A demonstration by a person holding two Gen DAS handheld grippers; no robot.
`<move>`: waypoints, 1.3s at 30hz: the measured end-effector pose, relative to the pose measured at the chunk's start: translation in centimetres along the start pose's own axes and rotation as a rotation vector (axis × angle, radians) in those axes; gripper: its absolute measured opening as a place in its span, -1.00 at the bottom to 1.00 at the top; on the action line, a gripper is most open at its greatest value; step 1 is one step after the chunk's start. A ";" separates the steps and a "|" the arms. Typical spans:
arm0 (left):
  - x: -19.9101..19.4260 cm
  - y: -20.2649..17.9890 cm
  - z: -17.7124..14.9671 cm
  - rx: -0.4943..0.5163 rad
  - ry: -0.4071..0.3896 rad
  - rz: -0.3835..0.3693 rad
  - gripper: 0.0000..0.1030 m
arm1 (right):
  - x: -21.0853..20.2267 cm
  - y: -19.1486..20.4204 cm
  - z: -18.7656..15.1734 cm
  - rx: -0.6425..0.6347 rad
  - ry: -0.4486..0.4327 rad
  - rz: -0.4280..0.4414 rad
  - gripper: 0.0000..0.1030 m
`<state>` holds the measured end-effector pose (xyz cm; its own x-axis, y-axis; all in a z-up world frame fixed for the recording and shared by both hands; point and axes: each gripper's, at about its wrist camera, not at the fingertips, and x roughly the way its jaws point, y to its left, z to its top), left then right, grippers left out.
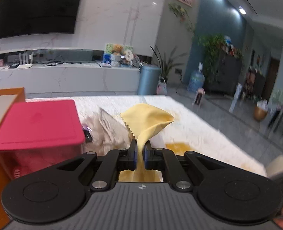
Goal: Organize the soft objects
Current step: 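Drop the yellow cloth into the orange box while the right gripper carries the bear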
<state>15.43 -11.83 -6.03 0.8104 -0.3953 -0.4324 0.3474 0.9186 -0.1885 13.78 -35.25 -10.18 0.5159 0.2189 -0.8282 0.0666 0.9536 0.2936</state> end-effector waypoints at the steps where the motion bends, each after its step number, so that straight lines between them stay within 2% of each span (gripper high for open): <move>1: -0.3 0.0 0.4 -0.013 -0.011 0.000 -0.86 | -0.1 0.1 -0.1 -0.003 0.000 -0.007 0.29; 5: -1.9 -0.1 2.1 -0.011 -0.054 0.009 -0.86 | -1.2 0.6 -0.4 -0.016 -0.014 0.004 0.28; 14: -5.6 -0.7 5.2 0.038 -0.067 0.057 -0.86 | -4.7 1.2 -0.3 -0.008 -0.081 0.059 0.28; 17: -7.0 0.0 6.1 0.020 -0.048 0.081 -0.86 | -6.3 1.9 0.0 -0.006 -0.113 0.093 0.28; 20: -8.4 1.1 7.3 -0.003 -0.007 0.147 -0.86 | -7.8 3.3 0.4 -0.029 -0.147 0.108 0.28; 26: -12.3 5.7 8.7 -0.134 -0.034 0.244 -0.86 | -10.5 8.1 1.8 -0.092 -0.207 0.171 0.28; 30: -14.6 10.6 8.8 -0.261 -0.052 0.232 -0.86 | -12.0 12.1 2.7 -0.140 -0.239 0.236 0.28; 35: -14.8 17.1 7.3 -0.338 0.009 0.248 -0.86 | -12.9 17.0 4.5 -0.163 -0.252 0.347 0.28; 39: -14.0 20.9 5.7 -0.404 0.075 0.212 -0.86 | -12.3 21.7 5.1 -0.231 -0.260 0.359 0.28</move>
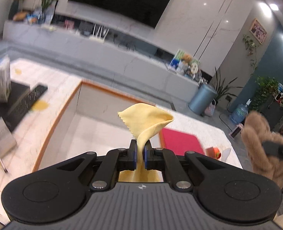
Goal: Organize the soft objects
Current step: 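Drop the yellow cloth into the orange box while the right gripper carries the bear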
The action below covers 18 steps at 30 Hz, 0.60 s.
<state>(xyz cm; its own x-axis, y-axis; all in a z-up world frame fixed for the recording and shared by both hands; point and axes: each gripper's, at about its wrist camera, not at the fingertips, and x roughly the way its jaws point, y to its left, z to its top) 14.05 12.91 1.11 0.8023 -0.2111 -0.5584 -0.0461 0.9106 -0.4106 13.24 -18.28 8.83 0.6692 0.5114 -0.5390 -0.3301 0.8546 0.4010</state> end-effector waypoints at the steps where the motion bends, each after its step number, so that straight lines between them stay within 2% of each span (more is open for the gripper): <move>1: 0.6 0.6 0.0 -0.002 0.018 0.012 -0.86 | 0.9 0.9 0.1 -0.012 0.007 0.004 0.28; 4: 1.8 1.8 -0.5 -0.011 0.053 0.095 -0.86 | 3.8 3.1 0.0 -0.035 0.043 0.025 0.28; 6: 2.3 2.5 -0.8 -0.010 0.069 0.113 -0.86 | 6.0 4.2 -0.4 -0.038 0.072 0.032 0.28; 8: 2.8 2.5 -0.9 0.041 0.075 0.148 -0.86 | 8.2 5.3 -0.9 -0.056 0.094 0.018 0.28; 12: 3.6 2.2 -1.2 0.093 0.114 0.184 -0.86 | 11.6 6.9 -2.1 -0.144 0.106 -0.075 0.28; 16: 4.2 1.5 -2.1 0.206 0.136 0.281 -0.83 | 14.0 6.6 -2.6 -0.113 0.152 -0.070 0.28; 18: 4.4 1.7 -2.2 0.208 0.152 0.302 -0.75 | 14.4 6.5 -2.8 -0.116 0.167 -0.072 0.28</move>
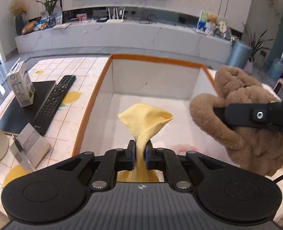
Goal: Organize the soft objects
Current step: 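Drop the yellow cloth into the orange box while the right gripper carries the bear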
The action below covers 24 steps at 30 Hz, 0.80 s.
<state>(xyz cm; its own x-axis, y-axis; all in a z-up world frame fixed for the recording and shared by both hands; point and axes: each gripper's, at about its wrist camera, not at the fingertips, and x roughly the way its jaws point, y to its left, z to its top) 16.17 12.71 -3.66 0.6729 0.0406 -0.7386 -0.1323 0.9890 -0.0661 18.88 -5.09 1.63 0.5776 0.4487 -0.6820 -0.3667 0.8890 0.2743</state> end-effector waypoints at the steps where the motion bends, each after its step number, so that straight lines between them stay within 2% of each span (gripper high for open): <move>1: 0.0 0.1 -0.1 -0.008 0.005 0.005 -0.70 | 0.1 0.0 0.0 -0.007 0.002 -0.005 0.28; 6: -0.7 0.8 0.1 -0.044 -0.015 0.017 -0.10 | 0.0 -0.4 0.5 -0.003 -0.001 -0.027 0.28; 8: -1.2 1.2 0.3 -0.065 -0.038 0.018 0.39 | -0.5 -0.7 0.6 0.003 -0.008 -0.028 0.28; 10: -2.1 1.4 0.3 -0.086 -0.077 0.014 0.48 | -1.1 -1.0 0.7 0.010 -0.015 -0.028 0.28; 12: -3.3 1.9 0.4 -0.132 -0.145 -0.023 0.55 | -1.4 -1.1 0.7 0.012 -0.021 -0.031 0.28; 13: -4.0 2.1 0.5 -0.149 -0.173 -0.040 0.66 | -1.4 -1.1 0.7 0.015 -0.023 -0.032 0.28; 15: -5.4 2.4 0.7 -0.154 -0.208 -0.049 0.70 | -1.4 -1.1 0.7 0.029 -0.019 -0.033 0.28; 18: -6.8 3.1 1.1 -0.149 -0.234 -0.017 0.73 | -1.0 -0.3 0.6 0.027 -0.011 -0.053 0.28; 22: -6.8 5.0 1.3 -0.216 -0.239 0.013 0.77 | 0.9 1.8 0.2 -0.011 0.010 -0.044 0.28; 24: -6.5 5.7 1.3 -0.220 -0.227 0.027 0.77 | 2.1 3.2 -0.4 -0.052 0.000 -0.090 0.28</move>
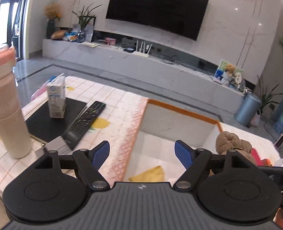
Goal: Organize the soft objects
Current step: 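Drop the yellow cloth into the orange box while the right gripper carries the bear, then lower the brown plush bear into the orange box and open the right gripper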
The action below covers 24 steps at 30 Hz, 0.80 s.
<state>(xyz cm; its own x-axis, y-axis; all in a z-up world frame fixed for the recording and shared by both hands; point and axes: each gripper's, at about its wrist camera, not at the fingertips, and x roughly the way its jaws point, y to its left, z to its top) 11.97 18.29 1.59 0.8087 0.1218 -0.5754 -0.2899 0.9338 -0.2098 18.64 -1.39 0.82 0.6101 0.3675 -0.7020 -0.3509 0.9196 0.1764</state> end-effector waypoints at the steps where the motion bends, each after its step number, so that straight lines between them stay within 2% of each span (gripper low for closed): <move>1: 0.2 0.4 0.0 0.001 0.002 0.008 0.77 | 0.6 0.8 -0.3 -0.022 0.001 -0.020 0.28; 4: 0.3 1.7 0.2 -0.048 -0.020 0.031 0.77 | 2.6 2.3 -0.8 -0.030 0.041 -0.001 0.28; 9: 0.6 4.9 0.5 -0.167 -0.001 0.002 0.76 | 5.7 4.2 -1.5 -0.047 0.093 -0.016 0.28; 15: 0.9 6.4 0.3 -0.227 0.013 0.026 0.76 | 7.4 5.5 -1.8 -0.043 0.125 0.003 0.28; 18: 0.9 6.4 0.2 -0.217 0.014 0.024 0.76 | 8.2 6.0 -1.8 -0.040 0.144 0.007 0.30; 20: 1.0 6.3 0.3 -0.205 0.013 0.019 0.76 | 8.4 6.1 -1.8 -0.035 0.163 0.027 0.36; 22: 1.0 6.1 0.2 -0.194 0.013 0.012 0.76 | 8.5 6.3 -1.8 -0.058 0.183 0.031 0.58; 24: 1.0 5.9 0.2 -0.183 0.018 0.003 0.76 | 8.0 6.8 -1.8 -0.101 0.153 0.011 0.75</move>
<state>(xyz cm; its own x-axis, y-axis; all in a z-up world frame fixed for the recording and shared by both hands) 11.17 23.94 -0.06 0.7993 0.1169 -0.5895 -0.3816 0.8565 -0.3476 19.83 7.55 -4.80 0.4933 0.3451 -0.7985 -0.4312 0.8942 0.1201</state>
